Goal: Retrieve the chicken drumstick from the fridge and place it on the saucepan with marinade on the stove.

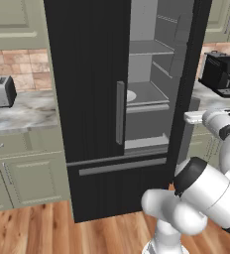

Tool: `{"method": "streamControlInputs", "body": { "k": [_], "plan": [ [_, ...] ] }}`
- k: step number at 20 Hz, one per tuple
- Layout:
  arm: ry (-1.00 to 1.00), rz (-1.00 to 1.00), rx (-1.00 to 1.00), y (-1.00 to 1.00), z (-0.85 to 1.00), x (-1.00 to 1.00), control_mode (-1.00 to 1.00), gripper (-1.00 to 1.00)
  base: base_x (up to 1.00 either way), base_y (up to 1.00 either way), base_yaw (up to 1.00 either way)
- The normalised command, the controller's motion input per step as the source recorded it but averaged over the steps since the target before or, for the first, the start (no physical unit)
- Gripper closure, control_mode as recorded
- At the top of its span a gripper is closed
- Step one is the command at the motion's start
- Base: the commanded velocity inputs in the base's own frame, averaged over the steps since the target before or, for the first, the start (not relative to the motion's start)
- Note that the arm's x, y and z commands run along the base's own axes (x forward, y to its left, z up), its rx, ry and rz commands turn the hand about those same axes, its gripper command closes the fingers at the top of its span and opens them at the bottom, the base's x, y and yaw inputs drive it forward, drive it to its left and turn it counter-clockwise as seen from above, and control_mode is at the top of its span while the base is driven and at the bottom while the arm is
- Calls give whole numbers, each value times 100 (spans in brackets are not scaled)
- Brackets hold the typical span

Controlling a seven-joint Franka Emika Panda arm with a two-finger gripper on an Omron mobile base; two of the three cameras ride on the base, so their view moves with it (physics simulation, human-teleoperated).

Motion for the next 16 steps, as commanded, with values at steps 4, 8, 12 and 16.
{"method": "streamControlInputs", "body": {
  "k": [4, 8, 12, 16],
  "plan": [
    [0, -27, 0, 69, 6, 0, -100, -100, 0, 0, 0],
    [0, -27, 0, 57, 15, 8, -100, -100, 0, 0, 0],
    [0, -26, 0, 51, 14, 25, -100, -100, 0, 0, 0],
    [0, -24, 0, 36, 17, 36, -100, -100, 0, 0, 0]
  ]
}}
